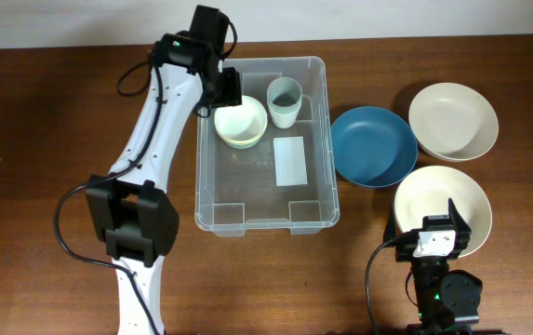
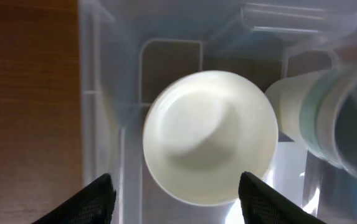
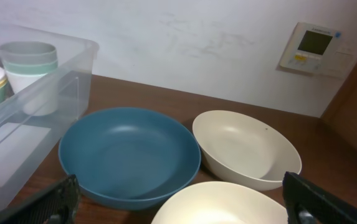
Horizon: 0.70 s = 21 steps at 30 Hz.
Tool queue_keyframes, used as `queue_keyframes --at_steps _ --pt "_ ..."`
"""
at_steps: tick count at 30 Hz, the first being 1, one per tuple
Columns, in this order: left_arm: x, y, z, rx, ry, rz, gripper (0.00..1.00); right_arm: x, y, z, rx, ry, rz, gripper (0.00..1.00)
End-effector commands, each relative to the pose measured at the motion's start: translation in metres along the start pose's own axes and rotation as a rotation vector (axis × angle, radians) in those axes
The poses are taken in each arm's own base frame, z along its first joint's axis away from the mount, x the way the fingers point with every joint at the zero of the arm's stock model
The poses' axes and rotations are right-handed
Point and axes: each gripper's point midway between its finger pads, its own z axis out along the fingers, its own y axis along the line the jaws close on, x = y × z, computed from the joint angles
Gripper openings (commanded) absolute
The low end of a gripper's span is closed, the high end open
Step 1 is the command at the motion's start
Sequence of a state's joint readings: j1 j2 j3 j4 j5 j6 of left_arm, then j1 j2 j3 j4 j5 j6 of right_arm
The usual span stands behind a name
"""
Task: Pack container
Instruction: 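Carry the white bowl over and drop it onto the yellow bowl, then withdraw the left gripper to the left side of the table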
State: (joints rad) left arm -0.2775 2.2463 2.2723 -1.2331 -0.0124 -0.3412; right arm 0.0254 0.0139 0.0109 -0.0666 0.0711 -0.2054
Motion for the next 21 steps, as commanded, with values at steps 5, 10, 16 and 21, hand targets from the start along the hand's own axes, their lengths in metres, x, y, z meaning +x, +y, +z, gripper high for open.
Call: queue_keyframes --at_steps 5,10,16,21 --pt "-0.031 0.043 -0.04 -0.023 -0.077 -0.066 0.65 0.003 -0.004 0.0 0.021 0.009 0.003 0.99" --pt "-0.037 0.099 -0.046 -0.068 -0.071 -0.168 0.79 0.003 -0.004 0.0 0.021 0.009 0.004 0.99" --pt "-0.032 0.166 -0.051 -0.134 -0.042 -0.287 0.99 0.003 -0.004 0.0 0.021 0.009 0.003 0.99" --pt "-0.024 0.211 -0.057 -0.182 -0.022 -0.371 0.99 0.003 -0.004 0.0 0.021 0.009 0.003 0.99"
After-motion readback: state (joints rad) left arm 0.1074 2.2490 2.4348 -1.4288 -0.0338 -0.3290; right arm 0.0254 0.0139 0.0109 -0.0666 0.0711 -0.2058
